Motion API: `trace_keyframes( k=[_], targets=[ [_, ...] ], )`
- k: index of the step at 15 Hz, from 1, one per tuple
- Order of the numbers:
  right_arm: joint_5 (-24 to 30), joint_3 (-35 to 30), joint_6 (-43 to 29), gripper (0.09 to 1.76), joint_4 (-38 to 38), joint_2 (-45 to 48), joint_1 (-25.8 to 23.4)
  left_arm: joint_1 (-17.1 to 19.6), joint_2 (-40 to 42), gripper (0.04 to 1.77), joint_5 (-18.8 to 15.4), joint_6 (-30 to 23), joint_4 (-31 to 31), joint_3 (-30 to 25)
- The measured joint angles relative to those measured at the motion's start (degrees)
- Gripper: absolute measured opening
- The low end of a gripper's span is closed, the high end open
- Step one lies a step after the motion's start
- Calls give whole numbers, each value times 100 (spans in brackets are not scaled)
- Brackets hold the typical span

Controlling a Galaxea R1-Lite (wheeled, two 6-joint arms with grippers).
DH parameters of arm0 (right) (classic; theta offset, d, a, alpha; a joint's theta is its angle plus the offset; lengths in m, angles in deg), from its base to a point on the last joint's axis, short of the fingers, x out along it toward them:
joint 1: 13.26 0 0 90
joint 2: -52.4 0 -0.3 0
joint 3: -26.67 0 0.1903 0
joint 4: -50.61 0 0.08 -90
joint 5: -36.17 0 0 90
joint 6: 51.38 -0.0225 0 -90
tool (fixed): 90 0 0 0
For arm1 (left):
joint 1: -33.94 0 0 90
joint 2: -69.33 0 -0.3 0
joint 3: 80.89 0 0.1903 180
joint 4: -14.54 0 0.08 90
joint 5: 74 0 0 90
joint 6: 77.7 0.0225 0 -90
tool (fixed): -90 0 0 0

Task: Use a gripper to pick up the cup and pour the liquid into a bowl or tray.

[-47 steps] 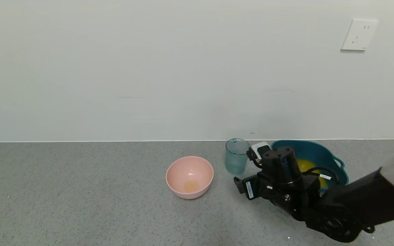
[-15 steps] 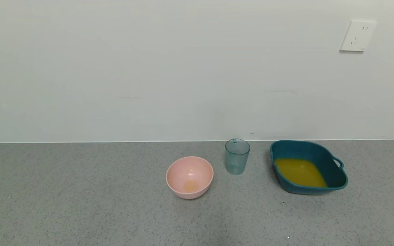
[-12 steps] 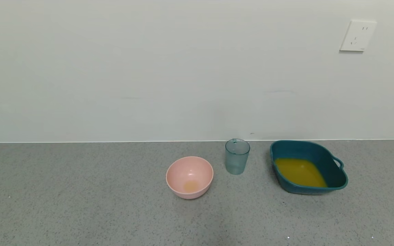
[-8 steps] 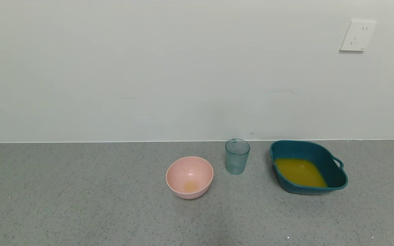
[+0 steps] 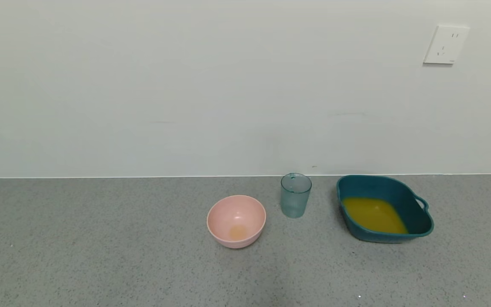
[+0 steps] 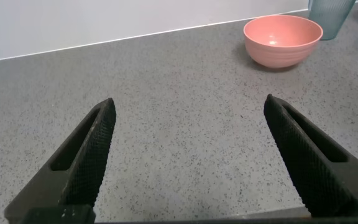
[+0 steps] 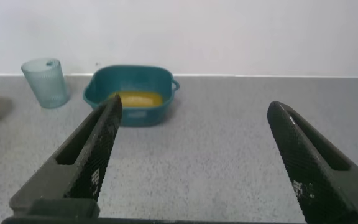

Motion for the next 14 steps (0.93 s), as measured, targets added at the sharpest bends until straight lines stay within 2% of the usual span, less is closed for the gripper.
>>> trace_keyframes(
  k=[4, 7, 9, 14],
  targets=[
    [116, -745, 1, 170, 352, 16, 0, 0, 0, 172, 0, 0, 0, 0],
    [656, -1164, -24, 170, 811, 18, 0, 0, 0, 172, 0, 0, -2, 0],
    [827, -1335, -29, 170, 618, 18, 0, 0, 0, 172, 2, 2, 0, 0],
    [837, -1390, -52, 170, 488, 18, 17, 0, 0, 172, 0, 0, 0, 0]
  ],
)
